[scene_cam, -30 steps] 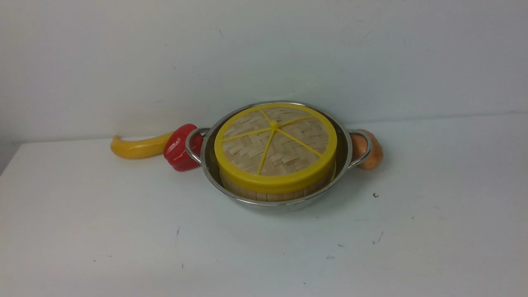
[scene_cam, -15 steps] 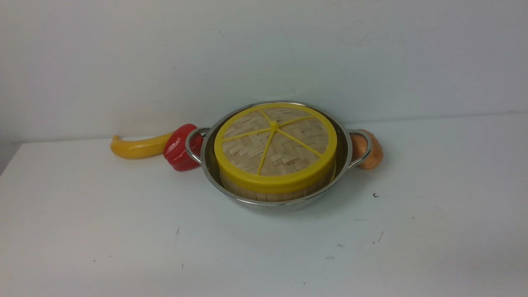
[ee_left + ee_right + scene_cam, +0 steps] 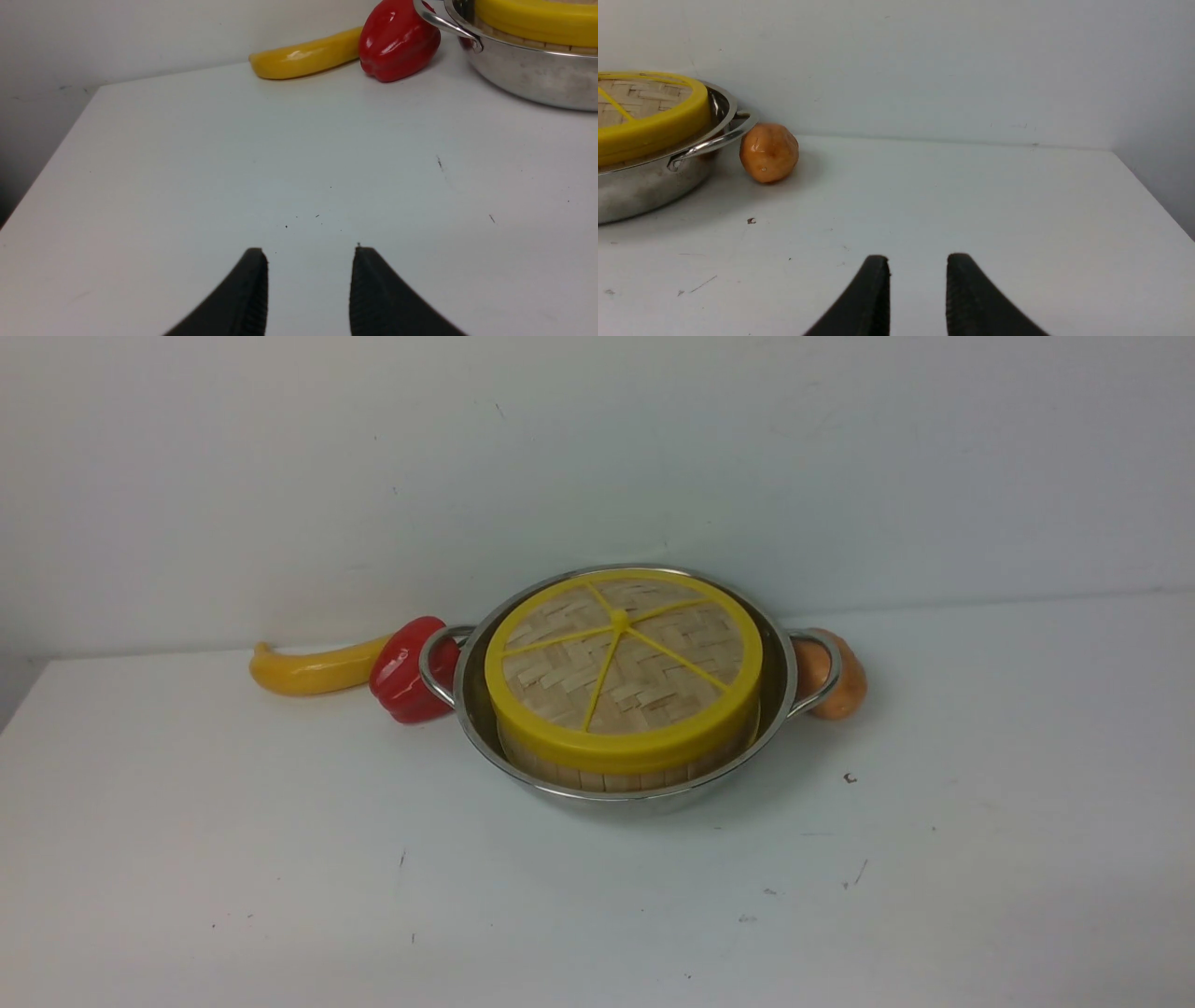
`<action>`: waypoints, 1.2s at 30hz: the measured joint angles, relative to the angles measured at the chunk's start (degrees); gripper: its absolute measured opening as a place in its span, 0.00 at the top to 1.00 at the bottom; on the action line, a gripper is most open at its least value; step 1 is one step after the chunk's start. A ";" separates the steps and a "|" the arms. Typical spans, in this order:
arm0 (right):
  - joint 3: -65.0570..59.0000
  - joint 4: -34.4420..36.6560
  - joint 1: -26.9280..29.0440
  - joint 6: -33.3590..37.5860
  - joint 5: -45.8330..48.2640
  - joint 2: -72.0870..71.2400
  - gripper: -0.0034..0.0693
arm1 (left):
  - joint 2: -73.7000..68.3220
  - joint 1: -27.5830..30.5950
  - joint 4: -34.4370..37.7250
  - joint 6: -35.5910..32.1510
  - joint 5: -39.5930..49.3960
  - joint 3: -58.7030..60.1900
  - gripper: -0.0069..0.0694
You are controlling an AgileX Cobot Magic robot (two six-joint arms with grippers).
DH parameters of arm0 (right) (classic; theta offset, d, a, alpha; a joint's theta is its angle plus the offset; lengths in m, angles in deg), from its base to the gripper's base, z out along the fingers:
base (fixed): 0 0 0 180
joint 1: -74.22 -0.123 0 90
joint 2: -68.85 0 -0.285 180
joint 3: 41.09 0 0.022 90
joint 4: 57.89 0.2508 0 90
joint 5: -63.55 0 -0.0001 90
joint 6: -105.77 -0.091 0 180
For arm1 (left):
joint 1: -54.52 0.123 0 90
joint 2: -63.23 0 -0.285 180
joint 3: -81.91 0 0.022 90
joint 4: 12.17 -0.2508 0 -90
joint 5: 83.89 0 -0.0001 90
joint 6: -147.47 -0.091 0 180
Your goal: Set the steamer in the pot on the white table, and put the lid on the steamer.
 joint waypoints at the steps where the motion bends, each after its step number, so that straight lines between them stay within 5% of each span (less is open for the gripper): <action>1: 0.00 0.00 0.00 -0.17 0.00 0.00 0.67 | 0.00 0.00 0.00 0.00 0.00 0.00 0.59; 36: 0.00 0.00 0.00 -1.29 0.05 0.00 0.62 | 0.00 0.00 0.00 0.00 0.00 0.00 0.59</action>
